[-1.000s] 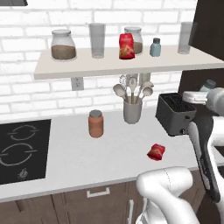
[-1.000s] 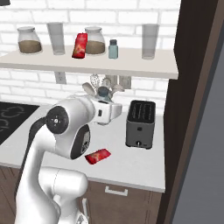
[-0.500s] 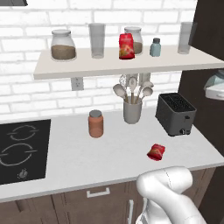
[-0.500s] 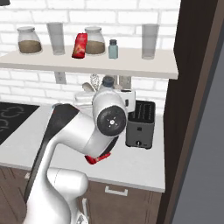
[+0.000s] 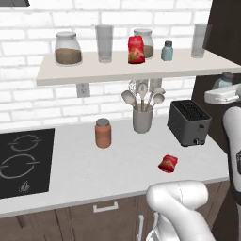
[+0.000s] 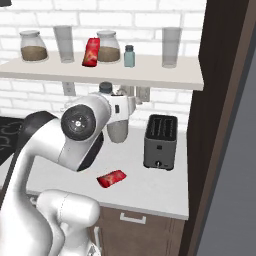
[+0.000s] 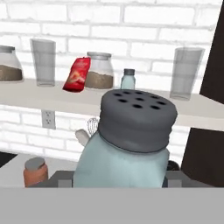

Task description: Put the shaker and condiment bottle from the counter next to their counterparts in the cabinet.

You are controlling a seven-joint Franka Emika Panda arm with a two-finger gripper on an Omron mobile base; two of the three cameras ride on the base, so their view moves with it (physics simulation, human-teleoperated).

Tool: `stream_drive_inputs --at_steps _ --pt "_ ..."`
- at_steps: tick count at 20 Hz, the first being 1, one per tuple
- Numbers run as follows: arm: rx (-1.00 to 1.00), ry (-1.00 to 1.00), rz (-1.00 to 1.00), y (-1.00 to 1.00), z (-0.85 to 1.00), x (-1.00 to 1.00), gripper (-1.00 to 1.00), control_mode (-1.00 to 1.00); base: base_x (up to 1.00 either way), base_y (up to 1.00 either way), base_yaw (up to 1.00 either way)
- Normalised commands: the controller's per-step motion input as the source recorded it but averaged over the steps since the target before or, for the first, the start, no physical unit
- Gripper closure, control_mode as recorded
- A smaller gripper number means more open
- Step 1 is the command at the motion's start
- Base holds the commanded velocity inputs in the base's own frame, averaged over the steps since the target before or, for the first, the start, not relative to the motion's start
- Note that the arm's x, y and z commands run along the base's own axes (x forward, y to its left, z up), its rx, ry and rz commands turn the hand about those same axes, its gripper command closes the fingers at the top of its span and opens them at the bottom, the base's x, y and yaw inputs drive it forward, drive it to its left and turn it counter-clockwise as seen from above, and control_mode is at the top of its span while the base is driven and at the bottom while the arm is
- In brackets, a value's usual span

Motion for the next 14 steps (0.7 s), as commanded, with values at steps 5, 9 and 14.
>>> stream_drive_inputs --at_steps 5,9,14 --pt "-0.05 -0.03 0.0 -0.51 0.0 -0.02 1.0 -1.0 0.0 0.0 0.0" --pt "-0.01 -0.01 0.04 -0.42 0.58 -0.01 1.0 -1.0 0.0 0.0 0.0" --pt "0.0 0.03 0.0 0.11 0.78 0.03 1.0 -1.0 0.0 0.0 0.0"
